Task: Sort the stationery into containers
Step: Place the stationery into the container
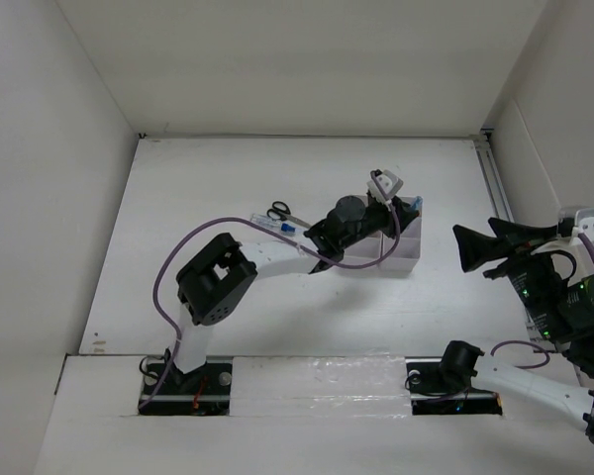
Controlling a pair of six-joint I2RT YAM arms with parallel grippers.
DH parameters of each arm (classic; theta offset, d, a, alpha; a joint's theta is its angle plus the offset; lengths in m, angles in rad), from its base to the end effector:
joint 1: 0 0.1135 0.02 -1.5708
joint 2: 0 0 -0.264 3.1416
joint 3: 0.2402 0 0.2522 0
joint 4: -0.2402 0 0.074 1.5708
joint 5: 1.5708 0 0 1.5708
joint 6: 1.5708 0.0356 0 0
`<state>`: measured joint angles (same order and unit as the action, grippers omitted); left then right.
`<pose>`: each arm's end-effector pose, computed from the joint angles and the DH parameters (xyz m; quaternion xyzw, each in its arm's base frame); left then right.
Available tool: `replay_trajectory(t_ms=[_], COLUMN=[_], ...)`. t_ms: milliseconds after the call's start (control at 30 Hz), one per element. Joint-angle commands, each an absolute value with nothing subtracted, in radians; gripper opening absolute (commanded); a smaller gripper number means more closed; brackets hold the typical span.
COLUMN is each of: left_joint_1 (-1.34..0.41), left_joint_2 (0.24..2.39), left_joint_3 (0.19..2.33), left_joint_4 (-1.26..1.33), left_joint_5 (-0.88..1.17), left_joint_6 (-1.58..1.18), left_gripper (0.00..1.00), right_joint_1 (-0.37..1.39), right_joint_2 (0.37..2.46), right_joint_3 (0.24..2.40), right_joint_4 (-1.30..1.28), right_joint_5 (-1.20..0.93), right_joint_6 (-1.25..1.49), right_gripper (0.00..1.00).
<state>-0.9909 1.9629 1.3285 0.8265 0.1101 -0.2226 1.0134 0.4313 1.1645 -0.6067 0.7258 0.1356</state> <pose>0.2494 -0.3879 0.2815 0.2774 0.5729 -0.4681 0.6130 0.0316 0.0061 0.4451 -0.0215 0.6726 0.1842 0.7164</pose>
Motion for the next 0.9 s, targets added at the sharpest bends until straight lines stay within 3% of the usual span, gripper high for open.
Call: replay_trajectory(t_ms=[0, 867], left_joint_1=[-0.991, -0.991], left_joint_2=[1.976, 2.168], left_joint_3=[1.396, 1.554], left_joint_4=[0.905, 0.830], left_joint_5=[0.138, 0.095], left_joint_6=[-0.195, -0.167], left_gripper=[0.00, 0.00], right_joint_1=[1.005, 1.005], right_joint_2=[0.436, 0.454], right_joint_3=[1.200, 1.200], right_joint_4=[-0.621, -0.621], right_joint_5=[0.695, 0.637], right_joint_6=[0.143, 0.152], right_gripper=[0.81, 0.81])
